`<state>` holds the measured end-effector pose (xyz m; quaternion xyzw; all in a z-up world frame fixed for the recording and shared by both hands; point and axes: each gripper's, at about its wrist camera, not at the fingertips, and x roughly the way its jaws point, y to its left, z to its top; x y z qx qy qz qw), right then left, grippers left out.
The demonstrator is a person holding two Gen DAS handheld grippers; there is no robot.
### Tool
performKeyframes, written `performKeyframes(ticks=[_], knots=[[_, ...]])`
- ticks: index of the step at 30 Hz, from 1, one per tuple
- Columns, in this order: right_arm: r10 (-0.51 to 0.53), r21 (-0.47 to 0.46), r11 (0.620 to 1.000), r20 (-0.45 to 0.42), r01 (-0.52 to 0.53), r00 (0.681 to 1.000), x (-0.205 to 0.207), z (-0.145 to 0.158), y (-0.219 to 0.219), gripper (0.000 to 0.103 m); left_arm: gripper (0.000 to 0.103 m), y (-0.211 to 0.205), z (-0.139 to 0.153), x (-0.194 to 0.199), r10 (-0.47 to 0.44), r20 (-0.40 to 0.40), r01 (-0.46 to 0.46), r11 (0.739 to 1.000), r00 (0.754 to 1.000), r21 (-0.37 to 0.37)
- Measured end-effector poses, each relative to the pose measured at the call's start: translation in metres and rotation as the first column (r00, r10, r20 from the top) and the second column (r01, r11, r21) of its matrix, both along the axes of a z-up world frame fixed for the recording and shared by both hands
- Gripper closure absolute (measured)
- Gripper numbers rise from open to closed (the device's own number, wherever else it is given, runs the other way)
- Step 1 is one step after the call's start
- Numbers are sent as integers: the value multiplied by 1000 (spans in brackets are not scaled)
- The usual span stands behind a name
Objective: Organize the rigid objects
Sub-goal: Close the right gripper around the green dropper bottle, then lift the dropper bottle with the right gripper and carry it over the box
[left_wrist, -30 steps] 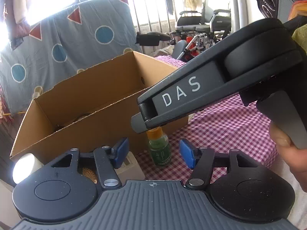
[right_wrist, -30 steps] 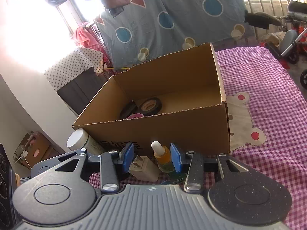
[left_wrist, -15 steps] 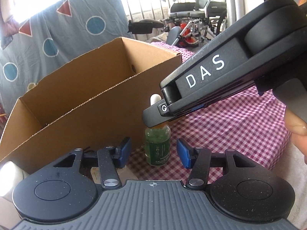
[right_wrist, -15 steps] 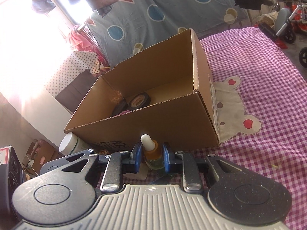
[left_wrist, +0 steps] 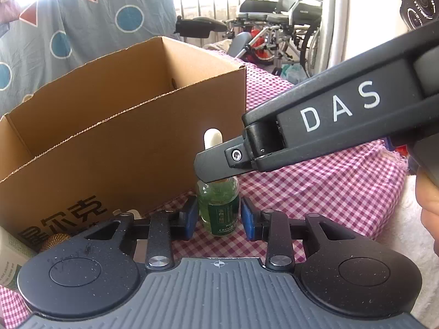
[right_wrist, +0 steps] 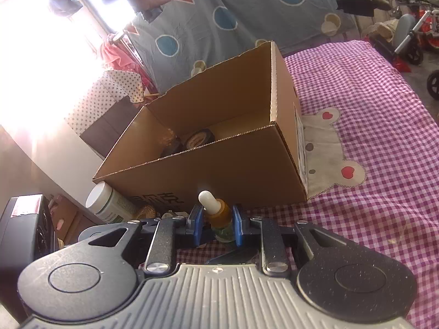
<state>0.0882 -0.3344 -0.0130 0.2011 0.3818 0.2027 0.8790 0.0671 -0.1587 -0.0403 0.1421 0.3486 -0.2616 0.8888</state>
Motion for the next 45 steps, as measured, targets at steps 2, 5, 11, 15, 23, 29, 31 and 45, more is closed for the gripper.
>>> performKeyframes(ticks=[2, 5, 11, 15, 23, 29, 31, 45], knots=[[-4, 1, 1000, -2, 4, 1000, -3, 0, -2, 78, 70, -3, -2, -4, -8, 8, 7, 1000, 1000, 12], [-6, 11, 1000, -7, 6, 1000, -5, -1, -5, 78, 70, -5, -6, -3, -5, -5, 5, 1000, 1000, 26], [-13, 25, 1000, -10, 13, 1000, -5, -3, -6, 78, 71, -6, -8, 6, 1, -2, -1, 1000, 1000, 21], [-14, 18, 1000, -6, 14, 1000, -5, -2, -4, 78, 72, -5, -8, 5, 8, -5, -8, 1000, 1000, 12], [-11, 4, 1000, 16, 11, 1000, -11, 7, -2, 78, 72, 0, 0, 2, 12, 4, -12, 1000, 1000, -6], [10, -14, 1000, 76, -9, 997, -24, 39, 4, 78, 72, 10, 29, -13, 22, 43, -20, 999, 999, -46], [26, -11, 1000, 109, -25, 994, -26, 55, 5, 78, 72, 15, 45, -15, 30, 70, -26, 998, 997, -64], [246, -51, 969, 164, -241, 955, 86, 132, 56, 78, 72, 50, 112, 95, 145, -11, -145, 983, 989, -116]])
